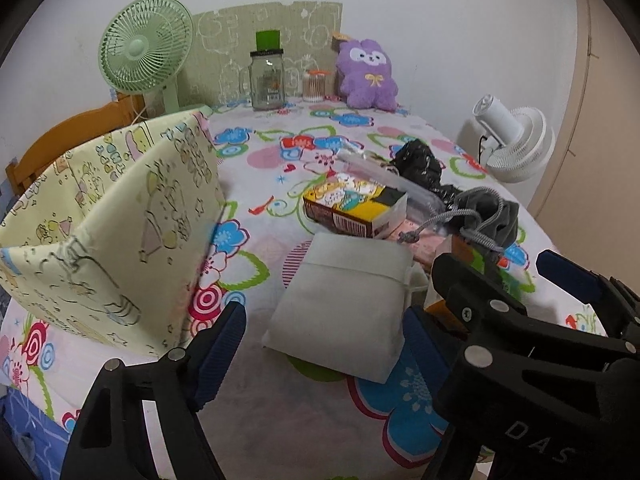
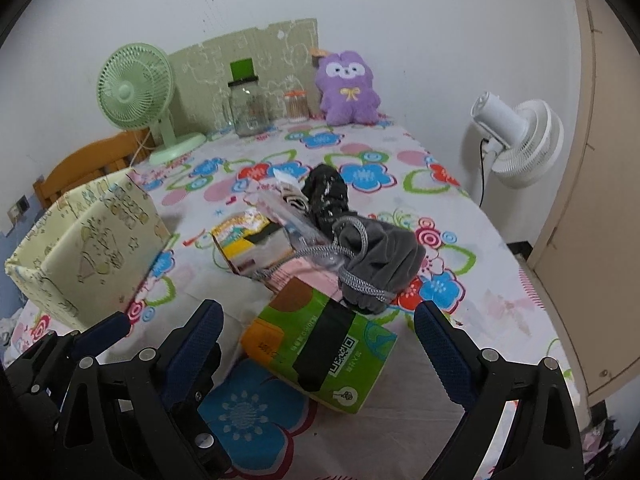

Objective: Organize soft objects
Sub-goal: 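Grasp the folded white pad with the left tool while the right tool grasps the green tissue pack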

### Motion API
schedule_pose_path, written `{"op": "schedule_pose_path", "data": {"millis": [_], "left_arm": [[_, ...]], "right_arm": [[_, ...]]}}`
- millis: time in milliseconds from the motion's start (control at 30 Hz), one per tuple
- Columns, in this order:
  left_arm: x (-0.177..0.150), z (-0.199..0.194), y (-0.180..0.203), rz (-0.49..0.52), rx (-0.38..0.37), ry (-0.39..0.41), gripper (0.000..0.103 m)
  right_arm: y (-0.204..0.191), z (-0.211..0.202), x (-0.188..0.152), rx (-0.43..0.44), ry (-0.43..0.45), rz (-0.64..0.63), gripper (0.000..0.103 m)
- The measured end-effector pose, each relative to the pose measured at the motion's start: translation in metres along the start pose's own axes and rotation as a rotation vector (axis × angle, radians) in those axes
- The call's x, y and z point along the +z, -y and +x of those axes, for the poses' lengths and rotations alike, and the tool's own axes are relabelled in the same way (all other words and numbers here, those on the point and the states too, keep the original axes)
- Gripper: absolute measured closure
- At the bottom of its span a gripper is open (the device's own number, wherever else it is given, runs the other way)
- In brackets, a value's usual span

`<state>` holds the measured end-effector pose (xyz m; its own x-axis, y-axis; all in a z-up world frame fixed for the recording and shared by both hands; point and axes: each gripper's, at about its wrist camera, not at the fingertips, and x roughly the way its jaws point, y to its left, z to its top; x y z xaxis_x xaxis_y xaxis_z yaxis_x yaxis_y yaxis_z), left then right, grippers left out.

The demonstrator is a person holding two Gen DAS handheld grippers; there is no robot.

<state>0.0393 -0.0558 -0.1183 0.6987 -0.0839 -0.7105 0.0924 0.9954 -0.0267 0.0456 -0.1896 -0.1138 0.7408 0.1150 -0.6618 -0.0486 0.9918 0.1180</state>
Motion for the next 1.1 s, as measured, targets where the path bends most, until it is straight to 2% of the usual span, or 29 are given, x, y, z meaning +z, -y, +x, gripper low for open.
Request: {"op": "schedule_pose_path", "data": {"millis": [133,267,600,733,933,1100], "left_arm": [[0.000,0.007,0.004,0.015,0.003,-0.021,0.021],[0.000,0.012,0.006,0.034,0.006,-0.034,0.021],[0.007,0.025,0.009,0.026,-0.007,-0.055,0.021],[0.008,0.028,0.011,0.029,-0.034,-0.074,0.034],[0.009,0.025,0.010,0.021,-0.054,-0.069,0.041],[0.008,0.016,0.006,0.013,-0.067,-0.059,0.043]], "right_arm": [[0.003,0.013,-0.002,0.007,-0.040,0.020,0.007],[0.005,0.025,-0.004,0.021,-0.087,0.046,0.014],[0.010,0.026,-0.001,0.014,-0.081,0.061,0.023],[0.010,0.025,0.000,0.008,-0.079,0.061,0.024],[0.009,0.022,0.000,0.002,-0.075,0.062,0.024],[0.005,0.014,0.001,0.000,-0.059,0.054,0.024]]}}
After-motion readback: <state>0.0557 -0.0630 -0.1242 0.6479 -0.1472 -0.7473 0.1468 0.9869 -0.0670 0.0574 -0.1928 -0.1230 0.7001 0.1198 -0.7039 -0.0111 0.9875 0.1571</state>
